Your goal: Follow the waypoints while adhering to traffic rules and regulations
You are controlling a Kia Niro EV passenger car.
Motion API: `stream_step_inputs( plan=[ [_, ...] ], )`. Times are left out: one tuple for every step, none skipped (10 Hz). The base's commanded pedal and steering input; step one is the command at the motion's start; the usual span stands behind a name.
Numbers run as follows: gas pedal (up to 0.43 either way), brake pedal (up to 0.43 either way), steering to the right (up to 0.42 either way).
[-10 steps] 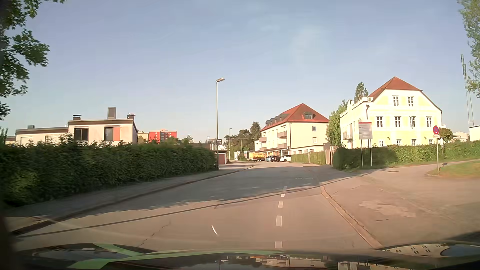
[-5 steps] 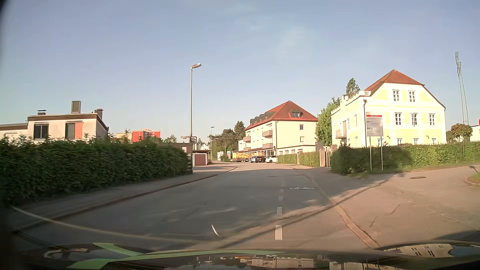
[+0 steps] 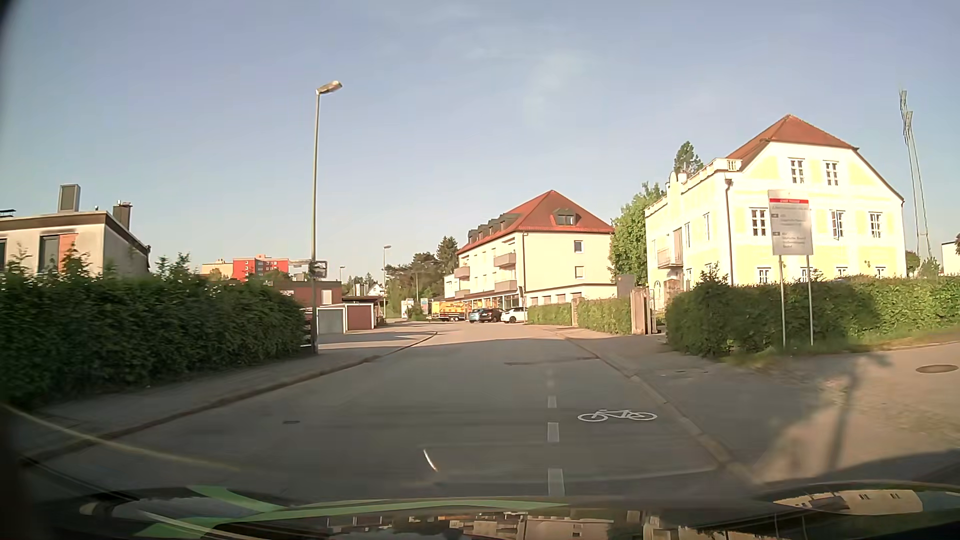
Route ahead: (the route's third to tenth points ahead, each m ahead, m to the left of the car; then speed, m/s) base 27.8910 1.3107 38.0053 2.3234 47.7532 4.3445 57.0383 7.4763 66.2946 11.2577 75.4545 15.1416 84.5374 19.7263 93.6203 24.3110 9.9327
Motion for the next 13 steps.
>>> stream_step_inputs(
  plan=[
    [0.130, 0.000, 0.022],
    [0.130, 0.000, 0.018],
    [0.130, 0.000, 0.011],
    [0.118, 0.000, 0.004],
    [0.118, 0.000, 0.001],
    [0.098, 0.000, 0.000],
    [0.087, 0.000, 0.000],
    [0.087, 0.000, 0.000],
    [0.087, 0.000, 0.001],
    [0.087, 0.000, 0.002],
    [0.087, 0.000, 0.002],
    [0.087, 0.000, 0.003],
    [0.087, 0.000, 0.002]
  ],
)
